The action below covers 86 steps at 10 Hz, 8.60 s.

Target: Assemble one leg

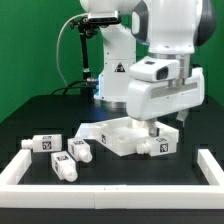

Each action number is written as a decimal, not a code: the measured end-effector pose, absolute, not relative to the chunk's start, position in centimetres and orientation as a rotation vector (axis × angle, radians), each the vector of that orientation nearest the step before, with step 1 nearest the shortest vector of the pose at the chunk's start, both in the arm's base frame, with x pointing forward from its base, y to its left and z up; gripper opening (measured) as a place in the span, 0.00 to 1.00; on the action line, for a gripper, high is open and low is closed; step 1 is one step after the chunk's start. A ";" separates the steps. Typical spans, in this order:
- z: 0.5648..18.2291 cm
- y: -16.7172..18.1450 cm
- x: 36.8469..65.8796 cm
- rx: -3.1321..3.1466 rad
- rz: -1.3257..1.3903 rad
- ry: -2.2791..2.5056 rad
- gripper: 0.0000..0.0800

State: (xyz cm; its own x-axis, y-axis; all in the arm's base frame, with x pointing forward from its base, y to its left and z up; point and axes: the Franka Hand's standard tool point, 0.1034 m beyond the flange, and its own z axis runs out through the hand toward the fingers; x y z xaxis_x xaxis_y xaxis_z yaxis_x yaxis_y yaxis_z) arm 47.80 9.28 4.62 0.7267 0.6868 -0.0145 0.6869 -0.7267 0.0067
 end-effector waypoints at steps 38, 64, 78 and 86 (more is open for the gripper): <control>7.6 3.6 46.1 2.867 0.032 1.157 0.36; 2.2 -12.0 38.0 3.008 -0.149 0.762 0.36; 5.8 -5.6 39.4 3.110 -0.184 0.348 0.81; 3.9 -5.3 35.3 3.127 -0.316 -0.035 0.81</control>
Offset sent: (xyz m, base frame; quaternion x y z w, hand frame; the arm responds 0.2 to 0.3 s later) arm 0.0000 0.0000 0.0000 0.0000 0.0000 0.0000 1.0000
